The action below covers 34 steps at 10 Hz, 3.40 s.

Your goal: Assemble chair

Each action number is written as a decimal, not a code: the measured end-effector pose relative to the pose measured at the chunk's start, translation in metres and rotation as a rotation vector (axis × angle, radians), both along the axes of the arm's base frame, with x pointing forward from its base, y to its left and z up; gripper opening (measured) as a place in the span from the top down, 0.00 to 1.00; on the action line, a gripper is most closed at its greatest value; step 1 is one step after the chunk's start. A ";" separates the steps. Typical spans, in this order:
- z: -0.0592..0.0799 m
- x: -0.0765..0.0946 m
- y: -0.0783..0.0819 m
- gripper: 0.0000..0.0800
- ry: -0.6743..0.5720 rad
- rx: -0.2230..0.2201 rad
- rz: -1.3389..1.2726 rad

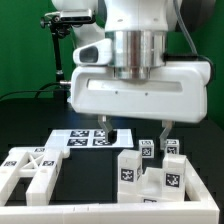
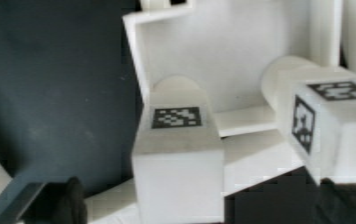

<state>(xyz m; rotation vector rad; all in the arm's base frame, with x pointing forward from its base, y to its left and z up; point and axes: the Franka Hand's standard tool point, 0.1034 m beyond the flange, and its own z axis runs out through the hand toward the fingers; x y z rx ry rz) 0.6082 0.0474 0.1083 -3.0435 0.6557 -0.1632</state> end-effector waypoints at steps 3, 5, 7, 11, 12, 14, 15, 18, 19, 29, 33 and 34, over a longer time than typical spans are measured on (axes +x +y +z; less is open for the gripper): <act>-0.005 -0.006 0.001 0.19 -0.003 -0.001 -0.012; -0.005 -0.006 0.001 0.19 -0.002 -0.002 -0.012; -0.011 -0.008 -0.004 0.19 -0.043 -0.017 0.037; -0.066 -0.031 -0.006 0.19 -0.061 -0.066 0.057; -0.076 -0.033 -0.007 0.19 -0.053 -0.074 0.059; -0.086 -0.032 -0.011 0.19 -0.045 -0.084 0.060; -0.090 -0.028 -0.013 0.19 -0.046 -0.088 0.059; -0.101 -0.028 -0.013 0.22 -0.040 -0.097 0.064; -0.101 -0.027 -0.012 0.22 -0.041 -0.097 0.066; -0.055 -0.031 -0.015 0.96 -0.010 -0.080 0.237; -0.024 -0.025 -0.041 0.96 0.090 -0.041 0.285; -0.022 -0.029 -0.042 0.96 0.164 -0.016 0.279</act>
Offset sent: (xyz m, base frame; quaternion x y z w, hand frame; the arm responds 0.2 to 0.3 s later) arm 0.0000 0.0000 0.0000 0.0000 0.0000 0.0000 1.0000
